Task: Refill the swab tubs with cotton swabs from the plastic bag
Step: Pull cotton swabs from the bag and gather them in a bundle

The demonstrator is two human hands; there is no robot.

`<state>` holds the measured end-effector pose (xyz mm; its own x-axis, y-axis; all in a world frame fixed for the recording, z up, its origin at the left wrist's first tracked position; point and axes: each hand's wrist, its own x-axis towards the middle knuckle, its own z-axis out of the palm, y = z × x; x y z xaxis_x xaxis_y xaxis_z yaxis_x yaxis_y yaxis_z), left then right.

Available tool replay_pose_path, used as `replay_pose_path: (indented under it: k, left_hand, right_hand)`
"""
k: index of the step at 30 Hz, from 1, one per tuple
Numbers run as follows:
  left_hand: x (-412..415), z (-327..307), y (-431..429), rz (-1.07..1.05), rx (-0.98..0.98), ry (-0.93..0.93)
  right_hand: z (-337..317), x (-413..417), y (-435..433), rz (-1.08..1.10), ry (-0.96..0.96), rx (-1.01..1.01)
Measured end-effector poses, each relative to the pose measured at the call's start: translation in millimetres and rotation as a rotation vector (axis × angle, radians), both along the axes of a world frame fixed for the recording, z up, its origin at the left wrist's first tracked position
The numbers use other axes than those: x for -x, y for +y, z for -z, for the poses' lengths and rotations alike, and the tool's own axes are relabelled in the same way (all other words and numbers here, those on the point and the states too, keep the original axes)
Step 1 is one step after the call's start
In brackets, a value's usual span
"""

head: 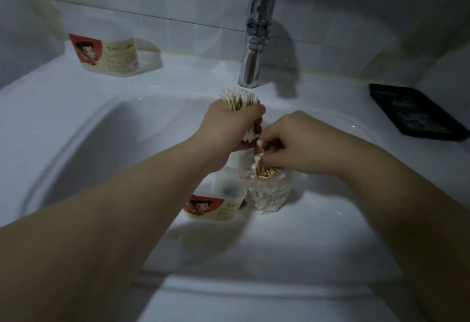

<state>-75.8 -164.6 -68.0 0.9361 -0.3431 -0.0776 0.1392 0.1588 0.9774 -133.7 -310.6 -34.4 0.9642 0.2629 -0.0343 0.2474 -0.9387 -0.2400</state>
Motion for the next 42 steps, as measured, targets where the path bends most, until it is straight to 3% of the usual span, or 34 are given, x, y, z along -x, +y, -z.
replay_pose_path:
  k: [6,17,22,30,42]
  left_hand:
    - [-1,-2,0,-0.017,-0.022,-0.004]
    - [1,-6,0,-0.03,0.066,-0.078]
    - [0,-4,1,0.025,-0.057,-0.177]
    - [2,1,3,0.109,-0.227,-0.286]
    - [-4,6,2,0.057,-0.215,-0.323]
  right_hand:
    - [-11,6,-11,0.124,-0.045,-0.262]
    - [-10,0,-12,0.297,-0.028,-0.466]
    - [-12,-1,-11,0.387,0.003,-0.666]
    - [-16,0,-7,0.399,0.032,-0.802]
    - [-15,-1,-12,0.395,0.067,-0.84]
